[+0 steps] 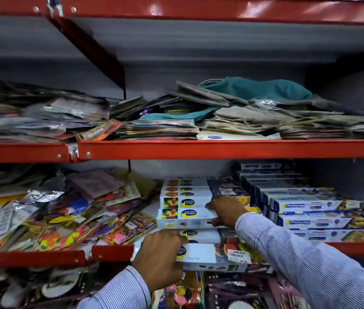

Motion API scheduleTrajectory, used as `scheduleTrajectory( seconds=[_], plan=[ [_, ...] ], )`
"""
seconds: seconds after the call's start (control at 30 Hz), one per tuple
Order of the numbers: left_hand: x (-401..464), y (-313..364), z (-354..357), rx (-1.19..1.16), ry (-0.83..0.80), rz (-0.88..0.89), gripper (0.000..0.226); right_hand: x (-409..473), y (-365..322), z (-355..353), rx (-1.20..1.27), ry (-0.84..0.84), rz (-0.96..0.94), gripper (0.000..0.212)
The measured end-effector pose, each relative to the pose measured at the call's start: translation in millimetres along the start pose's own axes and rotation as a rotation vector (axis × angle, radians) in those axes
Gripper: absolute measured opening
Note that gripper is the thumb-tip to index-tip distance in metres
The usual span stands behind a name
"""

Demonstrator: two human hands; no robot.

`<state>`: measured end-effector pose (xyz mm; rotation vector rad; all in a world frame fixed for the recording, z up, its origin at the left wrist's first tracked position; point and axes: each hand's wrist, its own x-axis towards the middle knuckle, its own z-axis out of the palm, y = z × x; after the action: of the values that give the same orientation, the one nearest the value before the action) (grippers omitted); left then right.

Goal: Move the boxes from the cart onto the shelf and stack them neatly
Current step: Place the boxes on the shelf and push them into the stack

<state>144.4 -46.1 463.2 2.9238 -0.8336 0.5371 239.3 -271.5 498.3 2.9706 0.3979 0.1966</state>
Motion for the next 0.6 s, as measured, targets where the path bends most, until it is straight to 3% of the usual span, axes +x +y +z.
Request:
scheduleTrajectory(
  seconds=[0.27,0.47,0.6],
  plan=[
    [2,-8,12,0.001,-0.069,-0.008,0.064,24,3,27,-0.005,-0.043,0.033,0.056],
    [10,-14,19,-0.017,-0.032,-0.005,0.064,29,5,31,0.056,-0.003,0.026,0.058],
    [16,-16,27,-0.037,-0.009,-0.007,0.061,31,9,33,0.107,0.072,0.014,0.047]
  ],
)
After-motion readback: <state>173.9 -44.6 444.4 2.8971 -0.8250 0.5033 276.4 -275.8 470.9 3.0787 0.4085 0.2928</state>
